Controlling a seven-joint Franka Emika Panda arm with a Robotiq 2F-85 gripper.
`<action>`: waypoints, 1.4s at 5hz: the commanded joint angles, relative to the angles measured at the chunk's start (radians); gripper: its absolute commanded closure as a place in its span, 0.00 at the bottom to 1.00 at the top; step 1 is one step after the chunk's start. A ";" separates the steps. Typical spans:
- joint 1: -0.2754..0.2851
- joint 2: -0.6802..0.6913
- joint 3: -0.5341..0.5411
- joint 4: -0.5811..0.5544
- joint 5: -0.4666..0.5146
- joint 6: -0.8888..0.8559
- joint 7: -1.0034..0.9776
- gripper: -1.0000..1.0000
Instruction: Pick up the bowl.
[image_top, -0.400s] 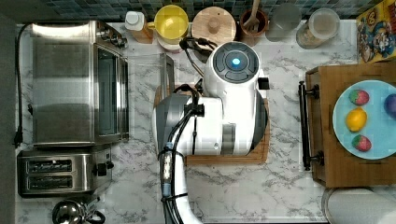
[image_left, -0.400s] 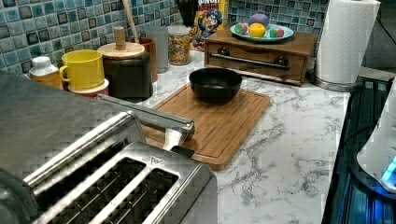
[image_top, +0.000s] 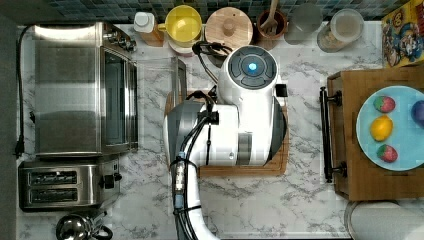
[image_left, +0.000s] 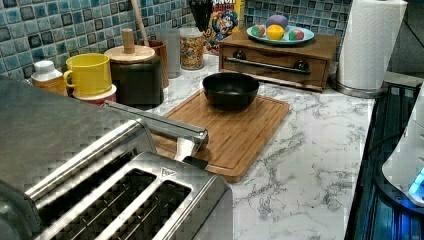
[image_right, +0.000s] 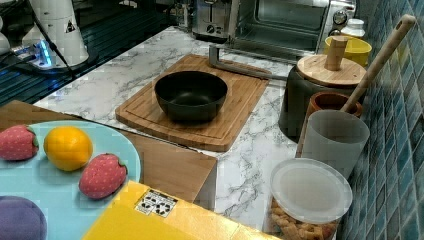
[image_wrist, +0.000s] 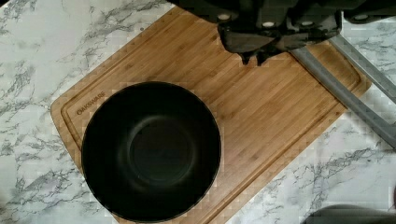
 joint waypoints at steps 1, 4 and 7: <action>-0.017 0.070 -0.021 0.001 -0.053 -0.015 -0.069 1.00; -0.107 0.051 -0.122 -0.079 -0.056 0.103 -0.138 1.00; -0.132 -0.007 -0.138 -0.226 -0.109 0.193 -0.247 0.50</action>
